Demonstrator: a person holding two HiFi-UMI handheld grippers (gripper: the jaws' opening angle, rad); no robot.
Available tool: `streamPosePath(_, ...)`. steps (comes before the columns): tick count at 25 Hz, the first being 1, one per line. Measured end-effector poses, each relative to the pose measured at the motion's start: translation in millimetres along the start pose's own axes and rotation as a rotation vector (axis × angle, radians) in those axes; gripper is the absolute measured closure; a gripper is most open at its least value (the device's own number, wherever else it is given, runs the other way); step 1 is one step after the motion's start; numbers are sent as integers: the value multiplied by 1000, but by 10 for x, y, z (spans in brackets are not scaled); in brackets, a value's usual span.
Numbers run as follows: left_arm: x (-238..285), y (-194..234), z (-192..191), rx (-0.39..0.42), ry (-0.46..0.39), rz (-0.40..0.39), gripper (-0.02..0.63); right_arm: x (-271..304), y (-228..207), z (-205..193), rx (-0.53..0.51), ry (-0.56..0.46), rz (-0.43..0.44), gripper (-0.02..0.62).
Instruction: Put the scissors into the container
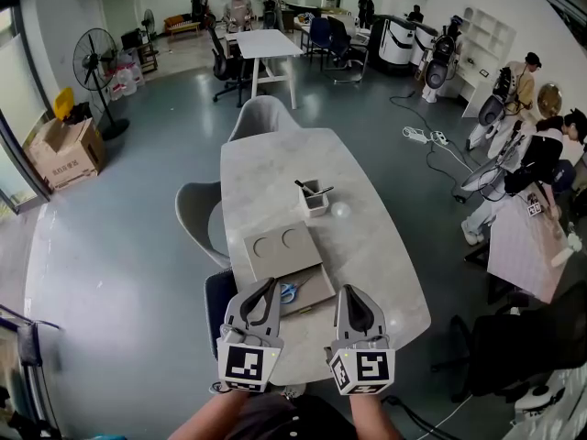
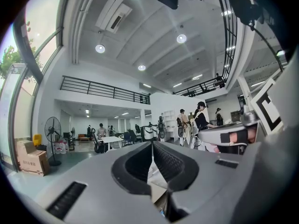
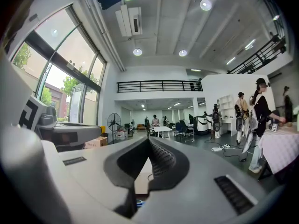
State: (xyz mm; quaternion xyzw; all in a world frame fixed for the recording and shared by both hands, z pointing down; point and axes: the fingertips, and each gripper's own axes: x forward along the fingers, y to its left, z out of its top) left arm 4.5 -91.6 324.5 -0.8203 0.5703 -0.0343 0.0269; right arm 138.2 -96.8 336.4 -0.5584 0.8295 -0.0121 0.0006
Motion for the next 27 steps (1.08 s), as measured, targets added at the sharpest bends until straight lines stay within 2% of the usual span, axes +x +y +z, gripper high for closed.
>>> streamPosePath(27,104,102,-77,5,14,4,584,166,36,-69,12,9,9,599)
